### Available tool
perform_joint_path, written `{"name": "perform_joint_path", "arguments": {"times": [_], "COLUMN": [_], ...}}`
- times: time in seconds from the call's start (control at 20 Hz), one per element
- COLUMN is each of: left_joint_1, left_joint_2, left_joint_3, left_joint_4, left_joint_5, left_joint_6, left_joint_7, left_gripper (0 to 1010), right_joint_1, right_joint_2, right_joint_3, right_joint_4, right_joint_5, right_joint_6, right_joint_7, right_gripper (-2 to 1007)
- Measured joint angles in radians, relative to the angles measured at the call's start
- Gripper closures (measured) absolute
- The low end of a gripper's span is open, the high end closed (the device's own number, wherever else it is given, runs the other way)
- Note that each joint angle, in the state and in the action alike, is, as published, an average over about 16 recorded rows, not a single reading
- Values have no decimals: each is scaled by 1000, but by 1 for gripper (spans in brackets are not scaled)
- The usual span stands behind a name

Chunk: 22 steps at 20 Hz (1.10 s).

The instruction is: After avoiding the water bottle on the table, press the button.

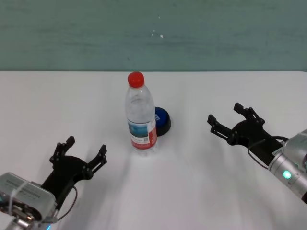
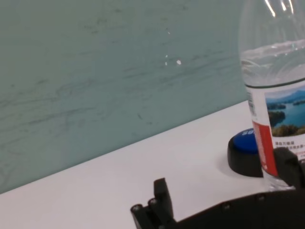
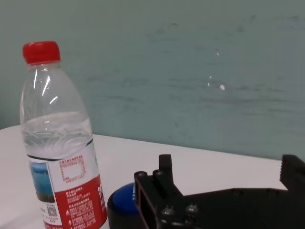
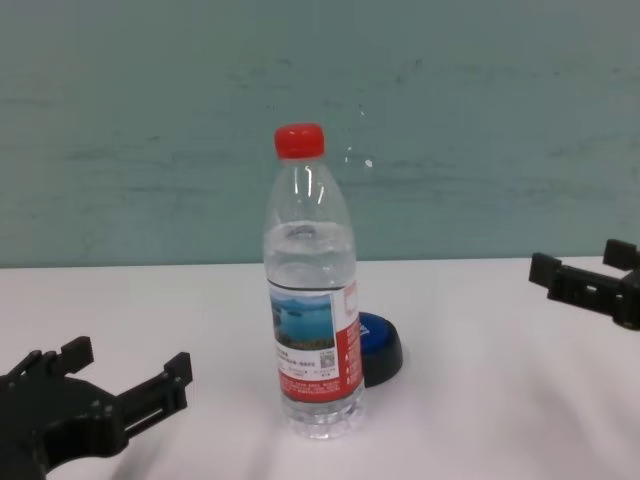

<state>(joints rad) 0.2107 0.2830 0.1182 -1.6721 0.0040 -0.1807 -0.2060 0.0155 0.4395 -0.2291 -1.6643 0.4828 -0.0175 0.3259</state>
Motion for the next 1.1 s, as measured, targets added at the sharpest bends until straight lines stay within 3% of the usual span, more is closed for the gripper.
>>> {"name": "perform_joint_path", "arguments": {"times": [0.2,0.5,0.8,1.1], "left_joint_1": [0,0,0,0], "left_joint_2": [0,0,0,0], "left_joint_3": [0,0,0,0], "left_joint_4": [0,0,0,0], "left_joint_5": [0,0,0,0], "left_joint_6": [0,0,0,0], "left_joint_7": [0,0,0,0], "left_gripper": [10,10,10,10], "right_joint_1": [-23,-21,-6,8], "right_joint_2": [-28,-55,-63,-65], "right_joint_3": [12,-4,-33,-49], "right_joint_4": [0,19,42,69], "right_joint_5": [-7,-45,-101,-142], "right_joint_6": [-7,7,27,21], "right_joint_7": [-21,-29,-22,-5], "right_gripper": [1,1,1,1]}}
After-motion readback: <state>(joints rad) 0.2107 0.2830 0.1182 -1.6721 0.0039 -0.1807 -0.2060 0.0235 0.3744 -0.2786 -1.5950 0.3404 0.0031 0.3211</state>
